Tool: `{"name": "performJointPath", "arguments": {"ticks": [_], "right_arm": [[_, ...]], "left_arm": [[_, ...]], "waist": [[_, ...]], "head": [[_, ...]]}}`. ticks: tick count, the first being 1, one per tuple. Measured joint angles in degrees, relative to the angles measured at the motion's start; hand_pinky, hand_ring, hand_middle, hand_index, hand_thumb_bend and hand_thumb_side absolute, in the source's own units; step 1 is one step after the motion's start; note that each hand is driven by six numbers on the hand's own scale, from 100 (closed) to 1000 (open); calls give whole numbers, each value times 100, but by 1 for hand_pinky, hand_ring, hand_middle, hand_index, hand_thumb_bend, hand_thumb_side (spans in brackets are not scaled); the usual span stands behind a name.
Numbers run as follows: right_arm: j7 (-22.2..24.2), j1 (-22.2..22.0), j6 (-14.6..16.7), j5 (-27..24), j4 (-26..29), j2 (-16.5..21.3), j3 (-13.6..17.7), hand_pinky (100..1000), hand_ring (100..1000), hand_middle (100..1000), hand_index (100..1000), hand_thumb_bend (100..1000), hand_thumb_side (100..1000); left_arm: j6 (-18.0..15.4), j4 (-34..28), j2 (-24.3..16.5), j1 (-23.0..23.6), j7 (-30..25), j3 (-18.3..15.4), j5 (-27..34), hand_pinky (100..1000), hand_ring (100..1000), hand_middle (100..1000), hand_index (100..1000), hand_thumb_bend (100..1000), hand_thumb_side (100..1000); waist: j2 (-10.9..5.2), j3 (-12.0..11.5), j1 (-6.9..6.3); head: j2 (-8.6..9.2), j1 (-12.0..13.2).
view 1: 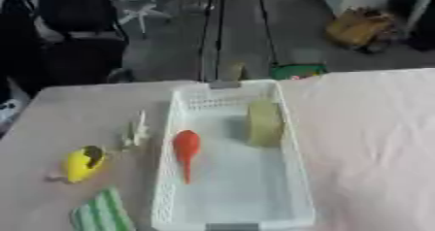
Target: Pick up objects on the table and place them in the box.
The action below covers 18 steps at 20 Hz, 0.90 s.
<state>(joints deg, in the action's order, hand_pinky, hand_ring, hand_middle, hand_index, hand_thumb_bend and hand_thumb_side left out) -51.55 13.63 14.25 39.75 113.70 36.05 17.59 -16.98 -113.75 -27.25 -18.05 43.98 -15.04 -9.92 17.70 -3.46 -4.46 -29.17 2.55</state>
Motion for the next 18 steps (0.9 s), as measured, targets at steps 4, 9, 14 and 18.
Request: {"name": "performJointPath", "arguments": {"ticks": [4, 9, 14, 18], "right_arm": [[0, 6, 0, -5, 0, 5, -2, 892, 937, 883, 855, 100, 1000], [0, 20, 1, -7, 0, 36, -5, 892, 936, 883, 855, 100, 1000], [0, 24, 1, -9, 0, 54, -15, 891, 936, 881, 854, 100, 1000], [0, 24, 1, -11, 0, 56, -31, 891, 937, 881, 853, 100, 1000]], "left_arm": [[308, 0, -81, 51, -215, 4, -138, 995, 971, 931, 961, 436, 1000], [1137, 1, -260, 143, -917, 42, -631, 1000, 993, 954, 962, 454, 1000], [1910, 2, -558, 289, -2045, 142, -1368, 1000, 1000, 1000, 1000, 446, 1000], [2141, 1, -752, 388, -3005, 185, -1796, 1000, 1000, 1000, 1000, 481, 1000]], "waist": [[-1, -19, 0], [-2, -28, 4], [-4, -42, 2], [-4, -48, 0]], "head": [[-157, 154], [-145, 196], [-68, 219], [-13, 220]]}}
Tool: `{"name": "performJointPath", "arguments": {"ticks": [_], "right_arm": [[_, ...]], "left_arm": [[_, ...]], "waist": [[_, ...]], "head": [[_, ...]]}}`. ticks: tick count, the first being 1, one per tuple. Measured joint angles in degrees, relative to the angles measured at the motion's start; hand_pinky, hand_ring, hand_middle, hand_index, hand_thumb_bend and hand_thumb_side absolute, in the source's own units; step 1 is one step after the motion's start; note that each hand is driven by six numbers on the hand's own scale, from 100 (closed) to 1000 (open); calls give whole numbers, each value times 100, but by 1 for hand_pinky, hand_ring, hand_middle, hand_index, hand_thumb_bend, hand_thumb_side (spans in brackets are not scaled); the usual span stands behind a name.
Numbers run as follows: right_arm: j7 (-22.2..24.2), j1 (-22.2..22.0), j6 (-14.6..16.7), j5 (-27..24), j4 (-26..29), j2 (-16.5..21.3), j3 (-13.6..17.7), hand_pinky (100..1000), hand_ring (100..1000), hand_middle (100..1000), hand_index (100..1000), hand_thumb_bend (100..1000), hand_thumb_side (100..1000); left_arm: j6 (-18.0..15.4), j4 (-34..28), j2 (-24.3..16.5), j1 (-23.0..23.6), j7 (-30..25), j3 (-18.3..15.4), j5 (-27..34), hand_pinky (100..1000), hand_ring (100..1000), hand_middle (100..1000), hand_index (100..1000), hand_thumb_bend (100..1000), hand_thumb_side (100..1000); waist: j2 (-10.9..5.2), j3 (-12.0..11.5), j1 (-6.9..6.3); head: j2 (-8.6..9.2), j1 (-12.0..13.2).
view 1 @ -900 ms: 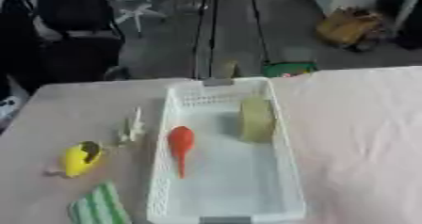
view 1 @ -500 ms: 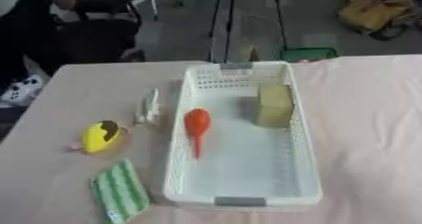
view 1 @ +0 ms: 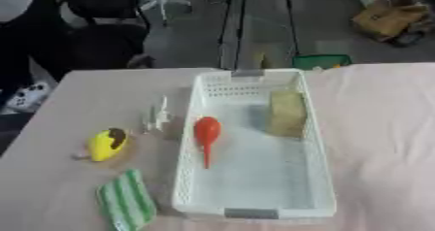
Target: Pick up objects on the table and place them in the box.
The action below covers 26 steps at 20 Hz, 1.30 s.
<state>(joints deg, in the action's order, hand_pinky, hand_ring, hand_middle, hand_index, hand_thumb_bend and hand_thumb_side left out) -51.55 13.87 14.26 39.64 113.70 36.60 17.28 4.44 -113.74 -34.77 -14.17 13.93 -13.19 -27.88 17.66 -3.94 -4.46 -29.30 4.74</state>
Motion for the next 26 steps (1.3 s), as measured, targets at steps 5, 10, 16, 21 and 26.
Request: {"name": "performJointPath", "arguments": {"ticks": [5, 10, 16, 21, 26], "right_arm": [[0, -4, -1, -1, 0, 30, -4, 891, 937, 881, 853, 100, 1000], [1, -19, -3, -4, 0, 46, -4, 891, 937, 881, 852, 100, 1000], [4, -24, -8, -8, 0, 46, -3, 892, 937, 880, 852, 100, 1000], [7, -25, -13, -10, 0, 46, -2, 891, 937, 878, 851, 100, 1000], [7, -25, -14, -12, 0, 46, -2, 891, 937, 876, 850, 100, 1000]], "left_arm": [[105, 0, -464, 239, -1220, 51, -468, 1000, 1000, 1000, 1000, 503, 1000], [233, 132, -792, 317, -1951, 65, -909, 1000, 1000, 1000, 1000, 485, 1000], [321, 388, -870, 317, -2299, 86, -1246, 1000, 1000, 1000, 1000, 488, 1000], [324, 622, -958, 319, -2554, 102, -1448, 1000, 1000, 1000, 1000, 531, 1000], [245, 818, -1020, 327, -2765, 147, -1572, 1000, 1000, 1000, 1000, 603, 1000]], "waist": [[-31, -43, -35], [-57, -32, -35], [-66, -2, -33], [-66, 3, -33], [-66, 4, -35]], "head": [[75, -24], [196, -34], [392, -49], [419, -47], [419, -39]]}}
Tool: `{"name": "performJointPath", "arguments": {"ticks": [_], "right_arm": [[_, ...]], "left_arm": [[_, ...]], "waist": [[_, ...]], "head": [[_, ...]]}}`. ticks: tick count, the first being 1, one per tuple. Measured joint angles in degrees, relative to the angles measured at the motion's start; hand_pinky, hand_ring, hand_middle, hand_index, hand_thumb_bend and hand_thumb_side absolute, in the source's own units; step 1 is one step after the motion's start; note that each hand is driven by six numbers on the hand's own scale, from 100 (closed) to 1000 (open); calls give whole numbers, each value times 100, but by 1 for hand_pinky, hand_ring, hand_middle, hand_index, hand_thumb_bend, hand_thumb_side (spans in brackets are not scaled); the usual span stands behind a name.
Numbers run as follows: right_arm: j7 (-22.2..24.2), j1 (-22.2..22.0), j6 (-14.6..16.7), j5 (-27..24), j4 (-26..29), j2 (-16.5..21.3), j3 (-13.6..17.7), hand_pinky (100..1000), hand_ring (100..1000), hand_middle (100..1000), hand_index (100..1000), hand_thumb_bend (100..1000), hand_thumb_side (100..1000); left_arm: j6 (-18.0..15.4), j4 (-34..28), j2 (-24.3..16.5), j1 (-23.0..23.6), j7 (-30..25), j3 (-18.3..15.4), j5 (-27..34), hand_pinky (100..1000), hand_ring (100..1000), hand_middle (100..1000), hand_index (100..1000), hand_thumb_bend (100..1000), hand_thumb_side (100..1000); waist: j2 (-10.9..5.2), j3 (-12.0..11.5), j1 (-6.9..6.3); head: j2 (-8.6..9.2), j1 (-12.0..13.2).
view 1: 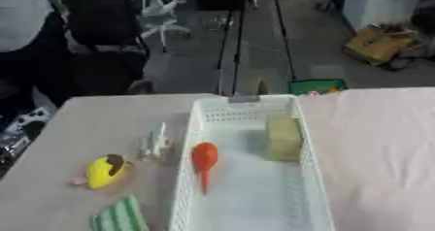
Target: Pick up objects on the table and place them in the box.
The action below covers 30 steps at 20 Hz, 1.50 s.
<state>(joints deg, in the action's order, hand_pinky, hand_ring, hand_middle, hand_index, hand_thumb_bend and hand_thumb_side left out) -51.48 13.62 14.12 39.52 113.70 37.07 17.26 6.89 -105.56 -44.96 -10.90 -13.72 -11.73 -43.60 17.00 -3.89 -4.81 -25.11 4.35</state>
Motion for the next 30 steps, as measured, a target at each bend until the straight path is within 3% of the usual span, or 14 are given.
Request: {"name": "performJointPath", "arguments": {"ticks": [6, 7, 11, 17, 25, 30], "right_arm": [[0, -1, -1, -3, 0, 0, 0, 890, 937, 874, 848, 100, 1000], [0, -2, -1, -4, 0, 0, 0, 890, 937, 874, 848, 100, 1000], [0, -2, -1, -8, 0, 0, -1, 890, 937, 873, 847, 100, 1000], [0, -2, -1, -13, 0, 0, -5, 889, 938, 872, 846, 100, 1000], [0, -1, -2, -22, 0, 0, -39, 889, 938, 871, 845, 100, 1000], [0, -2, -2, -23, 0, 2, -78, 888, 938, 870, 842, 100, 1000]], "left_arm": [[-88, 318, -210, -25, -475, 141, 38, 1000, 1000, 1000, 1000, 618, 1000], [-100, 356, -249, -32, -566, 164, 78, 1000, 1000, 1000, 1000, 677, 1000], [-123, 557, -444, -82, -834, 360, 458, 1000, 1000, 1000, 1000, 777, 1000], [20, 864, -711, -211, -919, 751, 1086, 1000, 1000, 1000, 1000, 803, 921], [110, 994, -1067, -436, -936, 1255, 1489, 1000, 1000, 1000, 1000, 836, 922], [-3, 1047, -1533, -713, -1213, 1738, 1722, 1000, 1000, 1000, 1000, 878, 908]], "waist": [[0, 18, -7], [0, 21, -9], [0, 30, -39], [5, 36, -64], [29, 61, -84], [29, 70, -168]], "head": [[0, 16], [0, 17], [-1, 39], [-1, 67], [-2, 70], [-56, 68]]}}
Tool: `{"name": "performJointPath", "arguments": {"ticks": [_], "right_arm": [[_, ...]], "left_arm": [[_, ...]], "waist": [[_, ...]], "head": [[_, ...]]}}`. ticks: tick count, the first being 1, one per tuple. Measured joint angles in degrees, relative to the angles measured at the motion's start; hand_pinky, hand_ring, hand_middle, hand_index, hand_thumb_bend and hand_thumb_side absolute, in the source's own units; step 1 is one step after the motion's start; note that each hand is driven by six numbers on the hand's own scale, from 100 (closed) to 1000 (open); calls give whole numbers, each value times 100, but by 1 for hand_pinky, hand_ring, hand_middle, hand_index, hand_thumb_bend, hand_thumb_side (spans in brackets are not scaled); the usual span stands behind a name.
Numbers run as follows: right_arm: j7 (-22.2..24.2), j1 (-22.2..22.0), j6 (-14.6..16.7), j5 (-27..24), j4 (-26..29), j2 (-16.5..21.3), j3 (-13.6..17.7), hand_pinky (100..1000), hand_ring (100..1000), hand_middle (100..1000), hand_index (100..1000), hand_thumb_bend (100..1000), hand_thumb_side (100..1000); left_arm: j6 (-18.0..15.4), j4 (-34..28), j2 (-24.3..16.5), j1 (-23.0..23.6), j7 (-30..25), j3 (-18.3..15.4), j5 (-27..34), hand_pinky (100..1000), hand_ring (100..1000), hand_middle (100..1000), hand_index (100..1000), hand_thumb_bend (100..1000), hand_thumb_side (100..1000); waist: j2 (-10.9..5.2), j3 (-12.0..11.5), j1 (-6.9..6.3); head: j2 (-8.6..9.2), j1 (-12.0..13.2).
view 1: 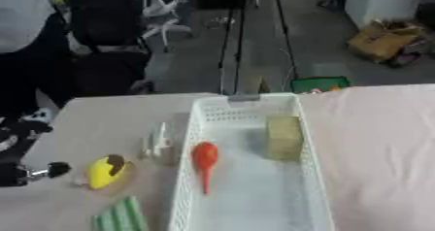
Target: Pick up objects on the table and place them in the box.
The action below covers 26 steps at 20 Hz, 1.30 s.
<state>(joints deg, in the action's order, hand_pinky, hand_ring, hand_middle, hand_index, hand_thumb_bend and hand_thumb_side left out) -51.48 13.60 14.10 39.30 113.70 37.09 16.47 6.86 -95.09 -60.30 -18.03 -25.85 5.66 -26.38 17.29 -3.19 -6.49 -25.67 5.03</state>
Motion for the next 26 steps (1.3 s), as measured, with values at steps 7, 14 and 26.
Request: {"name": "performJointPath", "arguments": {"ticks": [7, 14, 26], "right_arm": [[0, 0, 0, -1, 0, 25, -47, 888, 938, 869, 841, 100, 1000], [0, 4, 0, -5, 0, 46, -74, 888, 938, 868, 841, 100, 1000], [0, 6, 2, -11, 0, 47, -100, 888, 938, 868, 841, 100, 1000]], "left_arm": [[-87, 220, -209, -399, -425, 389, 183, 1000, 1000, 1000, 1000, 950, 897], [-97, 638, -112, -851, -624, 661, 194, 1000, 1000, 1000, 1000, 902, 921], [-39, 1106, 275, -1353, -846, 1015, 326, 1000, 1000, 1000, 1000, 878, 940]], "waist": [[-1, 58, -48], [-1, 100, -54], [-6, 138, -49]], "head": [[-52, 5], [-53, 67], [-52, 182]]}}
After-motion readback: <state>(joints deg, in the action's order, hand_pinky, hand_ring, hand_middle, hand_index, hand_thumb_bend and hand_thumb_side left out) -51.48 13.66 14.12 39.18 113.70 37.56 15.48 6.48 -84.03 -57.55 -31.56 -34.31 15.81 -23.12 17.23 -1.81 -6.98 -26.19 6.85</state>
